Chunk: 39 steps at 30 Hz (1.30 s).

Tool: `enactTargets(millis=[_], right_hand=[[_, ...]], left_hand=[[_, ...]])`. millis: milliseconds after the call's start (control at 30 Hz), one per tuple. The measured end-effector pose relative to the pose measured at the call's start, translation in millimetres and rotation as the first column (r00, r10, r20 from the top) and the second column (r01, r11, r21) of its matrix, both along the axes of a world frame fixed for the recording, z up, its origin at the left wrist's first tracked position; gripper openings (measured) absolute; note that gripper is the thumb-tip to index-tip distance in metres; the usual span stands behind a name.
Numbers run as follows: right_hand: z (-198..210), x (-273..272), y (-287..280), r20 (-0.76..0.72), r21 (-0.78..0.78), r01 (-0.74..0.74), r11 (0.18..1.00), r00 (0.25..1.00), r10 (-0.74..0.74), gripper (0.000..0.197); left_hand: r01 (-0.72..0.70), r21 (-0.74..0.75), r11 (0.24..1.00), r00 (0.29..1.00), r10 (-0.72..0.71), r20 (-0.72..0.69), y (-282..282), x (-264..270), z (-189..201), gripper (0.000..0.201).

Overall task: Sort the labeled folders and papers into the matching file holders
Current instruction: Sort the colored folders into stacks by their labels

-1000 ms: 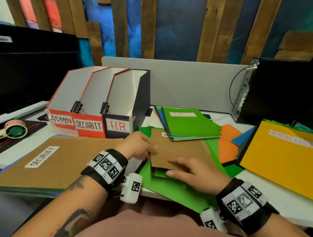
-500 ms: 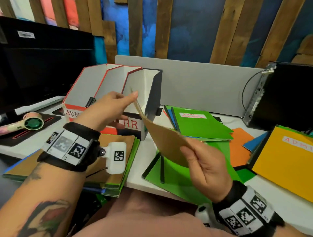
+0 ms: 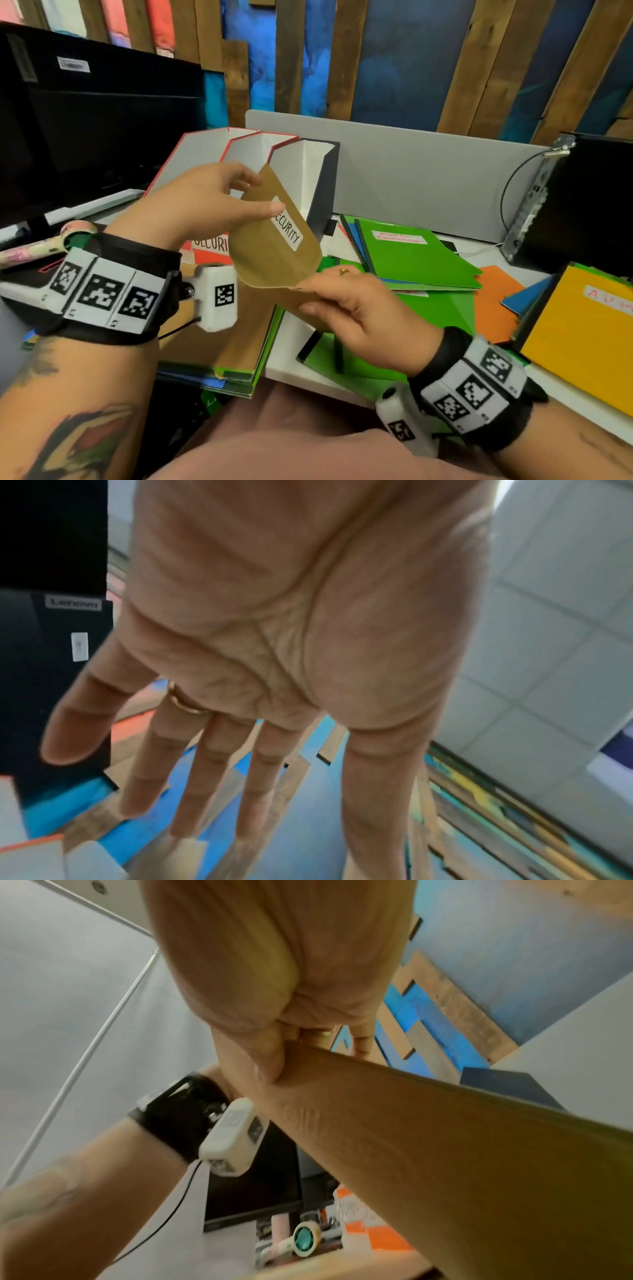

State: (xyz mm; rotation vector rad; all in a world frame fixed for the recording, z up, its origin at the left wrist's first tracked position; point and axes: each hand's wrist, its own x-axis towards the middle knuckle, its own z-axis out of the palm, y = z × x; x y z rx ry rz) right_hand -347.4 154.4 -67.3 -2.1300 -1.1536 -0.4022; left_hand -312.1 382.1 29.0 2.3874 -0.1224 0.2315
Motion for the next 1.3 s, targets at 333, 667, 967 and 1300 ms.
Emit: enactTargets(millis=[333, 667, 967, 1300], right_hand=[[39.9, 8.1, -27.5, 0.25, 0.363, 0.165, 0.917, 0.931, -0.267, 0.024], [47.0, 5.5, -9.0, 0.217, 0.386, 0.062, 0.92, 0.964, -0.156, 0.026], [49.2, 0.5, 3.0, 0.331, 0.356, -0.052, 0.933, 0.941, -0.074, 0.02], [26.2, 33.3, 30.1, 0.166, 0.211, -0.022, 0.977, 0.986, -0.014, 0.013]], left_hand=[[0.483, -0.012, 0.876, 0.873, -0.482, -0.068, -2.2, -34.3, 19.0, 0.061], [0.393, 0.379, 0.838, 0.91, -0.413, -0.03, -25.4, -46.2, 13.4, 0.019], [0.285, 0.5, 0.818, 0.925, -0.371, 0.079, -19.4, -70.6, 27.1, 0.034], [0.248, 0.572, 0.782, 0.968, -0.215, -0.126, -14.5, -63.4, 19.6, 0.031]])
